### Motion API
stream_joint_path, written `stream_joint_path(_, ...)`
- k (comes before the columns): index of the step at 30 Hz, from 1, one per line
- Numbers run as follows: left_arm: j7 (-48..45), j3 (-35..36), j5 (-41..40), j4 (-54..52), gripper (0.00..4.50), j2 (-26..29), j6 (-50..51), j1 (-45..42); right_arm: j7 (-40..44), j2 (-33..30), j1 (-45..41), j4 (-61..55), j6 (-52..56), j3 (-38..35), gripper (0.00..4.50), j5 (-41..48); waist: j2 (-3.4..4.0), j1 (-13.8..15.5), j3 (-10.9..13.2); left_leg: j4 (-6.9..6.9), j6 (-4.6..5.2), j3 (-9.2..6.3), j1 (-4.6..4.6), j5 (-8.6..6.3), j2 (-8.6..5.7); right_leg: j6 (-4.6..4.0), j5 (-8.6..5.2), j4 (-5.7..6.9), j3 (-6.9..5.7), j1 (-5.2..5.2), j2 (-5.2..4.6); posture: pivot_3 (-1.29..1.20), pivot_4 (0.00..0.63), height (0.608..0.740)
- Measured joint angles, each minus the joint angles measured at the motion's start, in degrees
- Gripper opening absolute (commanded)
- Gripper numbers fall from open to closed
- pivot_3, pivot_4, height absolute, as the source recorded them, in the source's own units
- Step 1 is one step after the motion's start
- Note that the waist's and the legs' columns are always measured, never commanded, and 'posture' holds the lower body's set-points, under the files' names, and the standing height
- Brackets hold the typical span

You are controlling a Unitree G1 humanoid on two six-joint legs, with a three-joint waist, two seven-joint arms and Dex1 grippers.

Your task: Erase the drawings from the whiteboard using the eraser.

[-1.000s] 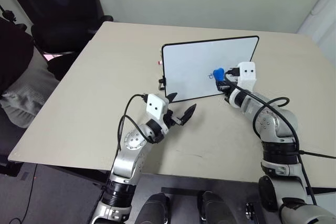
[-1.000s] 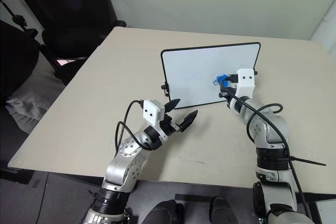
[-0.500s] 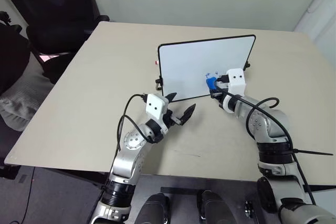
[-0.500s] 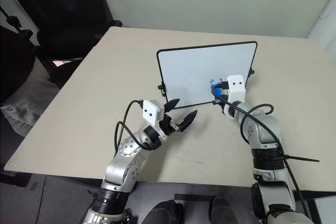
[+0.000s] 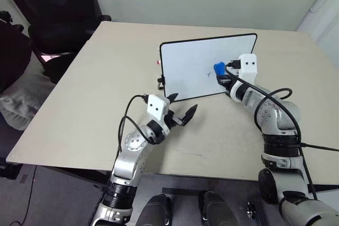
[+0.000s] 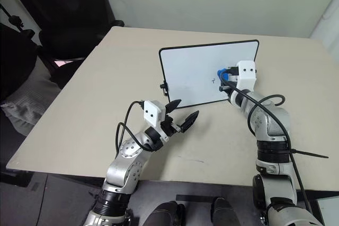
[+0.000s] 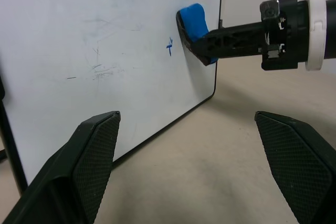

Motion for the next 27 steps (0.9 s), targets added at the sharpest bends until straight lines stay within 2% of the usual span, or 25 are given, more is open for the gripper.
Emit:
stream_joint_path(8, 0.2, -0.1, 0.1, 0.0, 4.5, 0.0, 0.0, 0.0, 0.1, 0.6, 3.7, 2.2, 1.4, 2.7, 0.36, -2.0, 0.02, -0.1, 0.0, -0.02, -0.01, 0.0, -0.04, 0.14, 0.0, 0.0, 0.13, 0.0, 0.0, -0.04, 0.0, 0.0, 0.15, 0.74)
stream_joint_path(19, 0.4, 0.0, 0.0, 0.0, 4.5, -0.4, 0.0, 0.0, 1.0, 1.8, -2.3, -2.7, 3.9, 1.0, 0.36, 0.5, 0.02, -0.1, 0.0, -0.17, -0.04, 0.01, -0.05, 0.2, 0.0, -0.02, 0.12, -0.02, 0.0, -0.12, 0.01, 0.0, 0.15, 0.74)
stream_joint_path(27, 1.0, -0.1, 0.0, 0.0, 4.5, -0.9, 0.0, 0.0, 1.0, 1.6, -2.1, -2.9, 4.4, 1.5, 0.36, 0.5, 0.01, -0.1, 0.0, -0.18, -0.05, 0.0, -0.05, 0.22, 0.0, -0.03, 0.13, -0.01, 0.0, -0.12, 0.01, 0.0, 0.15, 0.74)
